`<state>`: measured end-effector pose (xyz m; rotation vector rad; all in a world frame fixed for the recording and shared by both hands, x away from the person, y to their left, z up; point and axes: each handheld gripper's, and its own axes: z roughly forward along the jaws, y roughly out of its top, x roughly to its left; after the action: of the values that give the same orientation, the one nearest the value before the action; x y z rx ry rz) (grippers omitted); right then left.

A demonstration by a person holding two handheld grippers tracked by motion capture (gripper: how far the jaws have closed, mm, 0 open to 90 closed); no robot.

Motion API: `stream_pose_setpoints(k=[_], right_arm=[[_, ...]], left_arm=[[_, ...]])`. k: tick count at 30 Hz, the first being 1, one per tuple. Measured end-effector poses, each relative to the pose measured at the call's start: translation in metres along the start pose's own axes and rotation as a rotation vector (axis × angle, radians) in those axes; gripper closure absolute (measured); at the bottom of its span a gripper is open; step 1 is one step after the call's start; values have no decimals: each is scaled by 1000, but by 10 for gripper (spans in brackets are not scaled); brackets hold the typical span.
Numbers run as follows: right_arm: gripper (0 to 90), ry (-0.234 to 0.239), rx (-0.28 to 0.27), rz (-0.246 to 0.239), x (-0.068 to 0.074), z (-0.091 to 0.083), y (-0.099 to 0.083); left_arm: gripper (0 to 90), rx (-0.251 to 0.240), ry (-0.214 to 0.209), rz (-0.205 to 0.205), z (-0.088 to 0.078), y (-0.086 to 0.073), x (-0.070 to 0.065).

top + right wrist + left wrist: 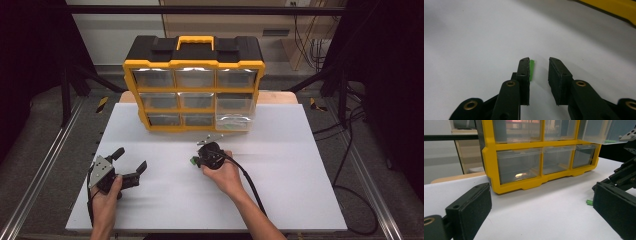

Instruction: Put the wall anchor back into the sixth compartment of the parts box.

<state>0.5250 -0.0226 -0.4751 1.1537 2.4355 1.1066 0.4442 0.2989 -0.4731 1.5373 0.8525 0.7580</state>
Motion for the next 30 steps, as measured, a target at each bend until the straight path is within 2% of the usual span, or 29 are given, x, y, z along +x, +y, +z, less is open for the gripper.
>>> stream_pose_setpoints(k=[8,13,18,22,30], right_arm=[[756,17,-13,5,1,3,-1],[776,8,-5,-33,4,7,-2],[784,17,-7,-15,4,8,-2],[796,7,7,-25,7,12,-3],[842,-24,-5,-41,9,11,-3]], left_arm=[[21,1,-3,0,0,0,0],[23,10,-17,13,1,0,-2],[23,8,-22,12,2,0,-4],[23,10,-31,14,3,1,-4],[23,10,-30,18,3,1,-4]])
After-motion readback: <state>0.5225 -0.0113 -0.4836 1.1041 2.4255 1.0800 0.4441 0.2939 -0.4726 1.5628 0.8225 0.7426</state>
